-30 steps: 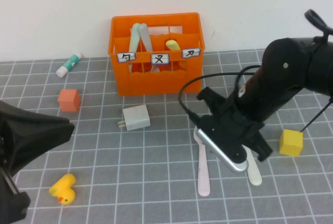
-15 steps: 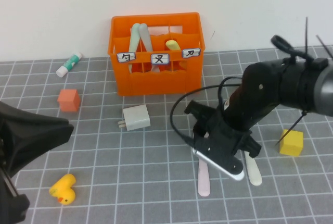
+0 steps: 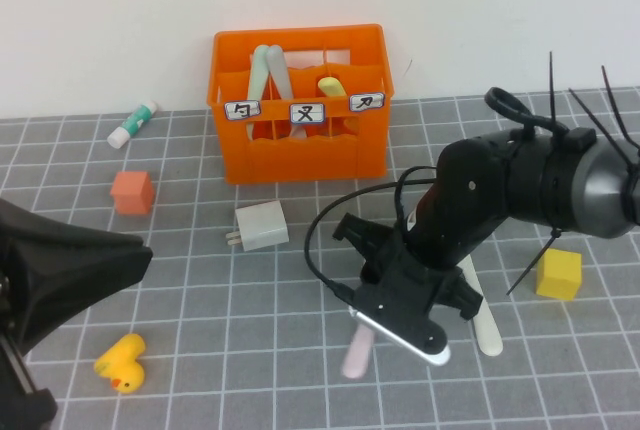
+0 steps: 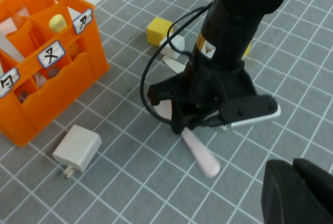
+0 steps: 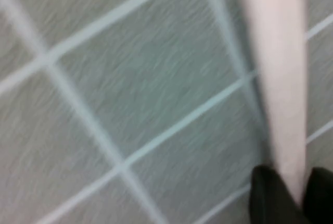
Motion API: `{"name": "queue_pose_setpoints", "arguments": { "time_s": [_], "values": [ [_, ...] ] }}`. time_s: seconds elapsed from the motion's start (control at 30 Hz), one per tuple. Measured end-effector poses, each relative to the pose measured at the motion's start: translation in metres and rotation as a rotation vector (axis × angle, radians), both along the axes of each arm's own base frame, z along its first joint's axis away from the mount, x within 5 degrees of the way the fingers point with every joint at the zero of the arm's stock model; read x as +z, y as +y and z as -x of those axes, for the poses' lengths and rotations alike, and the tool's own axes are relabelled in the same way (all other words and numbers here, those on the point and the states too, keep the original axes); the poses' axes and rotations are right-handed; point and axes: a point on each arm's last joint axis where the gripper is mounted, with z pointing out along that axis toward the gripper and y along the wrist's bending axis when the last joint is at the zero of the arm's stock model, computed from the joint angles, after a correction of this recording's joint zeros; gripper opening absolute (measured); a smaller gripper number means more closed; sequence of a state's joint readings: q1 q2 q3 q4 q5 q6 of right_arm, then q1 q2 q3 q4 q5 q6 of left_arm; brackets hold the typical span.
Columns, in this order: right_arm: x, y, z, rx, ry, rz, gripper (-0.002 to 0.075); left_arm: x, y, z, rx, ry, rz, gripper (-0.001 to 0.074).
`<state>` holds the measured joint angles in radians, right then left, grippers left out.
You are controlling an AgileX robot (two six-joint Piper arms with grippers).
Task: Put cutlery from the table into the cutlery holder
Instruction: Pick up the spoon
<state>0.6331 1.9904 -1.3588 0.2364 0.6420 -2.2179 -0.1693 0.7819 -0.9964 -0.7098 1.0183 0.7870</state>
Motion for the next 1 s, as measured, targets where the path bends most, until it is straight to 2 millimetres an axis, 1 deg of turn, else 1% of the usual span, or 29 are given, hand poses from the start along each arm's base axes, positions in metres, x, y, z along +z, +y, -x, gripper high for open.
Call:
{"name": "queue_pose_setpoints", "arguments": {
  "time_s": [0.13, 0.5, 0.67, 0.83, 0.9, 1.0],
  "values": [
    [0.0, 0.004, 0.002, -0.041, 0.026, -0.021, 0.0081, 0.001, -0.001, 0.0, -0.001, -0.002, 0.015, 0.0],
    [0.003, 0.007, 0.004, -0.143, 0.084, -0.069, 0.0069, 0.003, 0.0, -0.001, 0.023, -0.013, 0.038, 0.0],
    [0.005, 0.006, 0.008, -0.272, 0.152, -0.082, 0.0063, 0.004, 0.0, -0.003, 0.042, -0.016, 0.056, 0.0],
    [0.006, 0.007, 0.008, -0.397, 0.197, -0.123, 0.0061, 0.005, 0.0, -0.004, 0.061, -0.018, 0.072, 0.0],
    [0.009, 0.009, 0.008, -0.44, 0.209, -0.159, 0.006, 0.006, 0.001, -0.004, 0.066, -0.017, 0.076, 0.0],
    [0.02, 0.013, 0.008, -0.52, 0.242, -0.242, 0.0059, 0.005, 0.001, -0.004, 0.071, -0.018, 0.073, 0.0]
  ]
}}
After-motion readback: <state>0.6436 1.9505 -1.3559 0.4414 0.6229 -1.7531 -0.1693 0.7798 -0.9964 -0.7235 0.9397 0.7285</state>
